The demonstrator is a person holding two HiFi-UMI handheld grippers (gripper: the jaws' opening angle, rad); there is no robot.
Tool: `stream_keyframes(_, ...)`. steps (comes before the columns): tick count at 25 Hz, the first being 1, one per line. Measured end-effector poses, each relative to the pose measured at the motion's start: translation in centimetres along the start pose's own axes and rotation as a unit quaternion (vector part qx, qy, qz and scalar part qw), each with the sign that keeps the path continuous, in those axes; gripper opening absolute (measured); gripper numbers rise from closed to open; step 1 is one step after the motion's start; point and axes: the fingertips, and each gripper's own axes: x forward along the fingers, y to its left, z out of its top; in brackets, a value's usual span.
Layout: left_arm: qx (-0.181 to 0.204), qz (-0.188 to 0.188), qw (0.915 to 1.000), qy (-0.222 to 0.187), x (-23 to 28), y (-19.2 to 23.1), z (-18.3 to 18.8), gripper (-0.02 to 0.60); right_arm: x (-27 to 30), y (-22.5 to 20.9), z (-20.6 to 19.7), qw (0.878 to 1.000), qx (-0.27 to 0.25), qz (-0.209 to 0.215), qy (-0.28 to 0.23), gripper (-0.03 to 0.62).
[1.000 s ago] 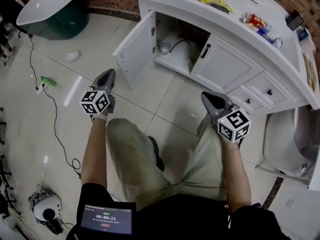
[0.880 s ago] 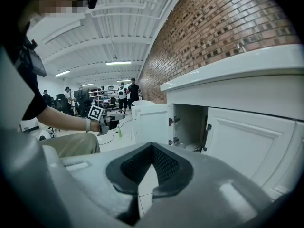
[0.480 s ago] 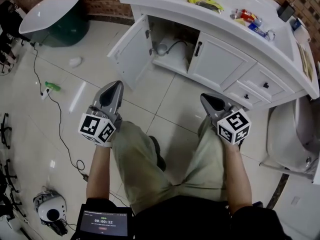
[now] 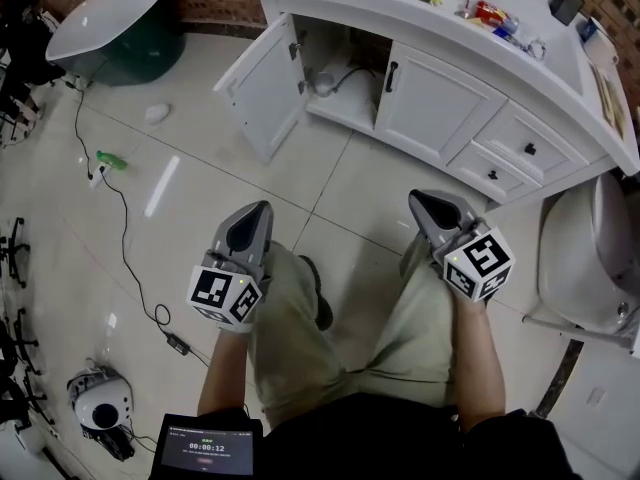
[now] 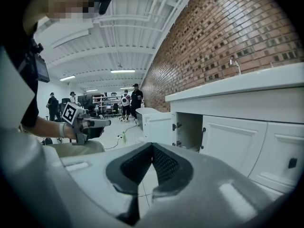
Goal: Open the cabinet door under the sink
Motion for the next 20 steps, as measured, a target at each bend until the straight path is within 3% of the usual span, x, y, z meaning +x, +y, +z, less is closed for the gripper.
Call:
stream_keyframes(6, -0.014, -0.01, 0.9998, 0.013, -1.5, -4.4, -1.1, 0.015, -5.2, 1.6, -0.8, 1.0, 0.003, -0.008, -0.017, -0.008)
stream_keyframes(12, 0.008, -0.016, 0.9997, 0.019, -3.5, -9.8, -2.4, 0.015, -8.7, 4.3, -2.7, 1.0, -0.009, -0.002, -0.011, -0.008)
stream_keyframes(20, 0.029, -0.034, 0.9981, 0.042, -5.6, -15.2, -4.3, 0.015, -12.6, 7.2, -4.8, 0.999, 0.02, 0.018, -0.031, -0.008)
